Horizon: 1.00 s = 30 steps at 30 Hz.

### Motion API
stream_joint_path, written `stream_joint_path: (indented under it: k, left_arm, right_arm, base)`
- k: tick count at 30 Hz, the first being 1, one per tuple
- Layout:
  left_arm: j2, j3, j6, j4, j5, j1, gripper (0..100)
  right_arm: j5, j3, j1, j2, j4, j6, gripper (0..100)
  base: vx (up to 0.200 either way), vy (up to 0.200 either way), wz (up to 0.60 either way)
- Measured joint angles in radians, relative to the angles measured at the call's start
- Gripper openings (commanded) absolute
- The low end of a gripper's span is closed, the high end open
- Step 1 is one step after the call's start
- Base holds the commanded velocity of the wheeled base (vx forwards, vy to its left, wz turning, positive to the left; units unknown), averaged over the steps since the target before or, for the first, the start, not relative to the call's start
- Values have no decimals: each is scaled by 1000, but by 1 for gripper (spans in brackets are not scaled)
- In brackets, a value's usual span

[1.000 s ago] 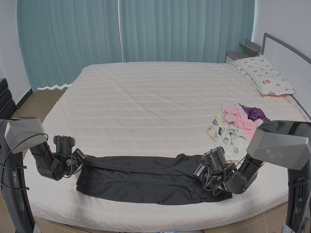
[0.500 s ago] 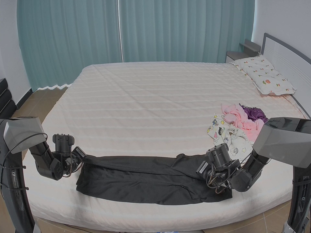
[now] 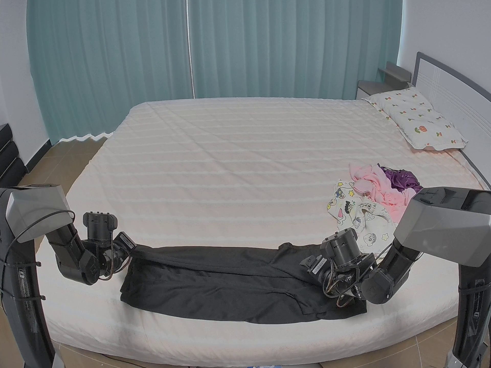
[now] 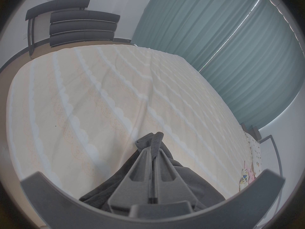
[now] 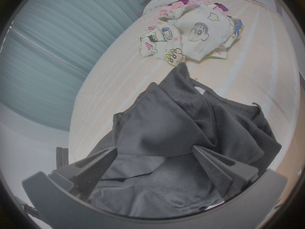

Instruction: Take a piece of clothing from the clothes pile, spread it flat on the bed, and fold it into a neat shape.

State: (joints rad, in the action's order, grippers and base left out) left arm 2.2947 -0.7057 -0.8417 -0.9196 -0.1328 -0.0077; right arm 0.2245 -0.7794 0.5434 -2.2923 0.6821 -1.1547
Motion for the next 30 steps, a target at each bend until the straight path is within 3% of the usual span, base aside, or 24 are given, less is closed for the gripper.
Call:
stream_joint_path:
  k: [16, 17, 30]
  left_arm:
    - [2, 0, 0, 0, 0, 1, 0]
    - [2, 0, 0, 0, 0, 1, 0]
    - [2, -1, 0, 0, 0, 1, 0]
  right_arm:
    - [-3, 4, -33, 14, -37, 7, 100]
    - [-5, 3, -33, 13, -37, 8, 0]
    - [-9, 9, -28, 11, -40, 6, 0]
  base:
    - [0, 0, 0]
    - [0, 0, 0]
    - [0, 0, 0]
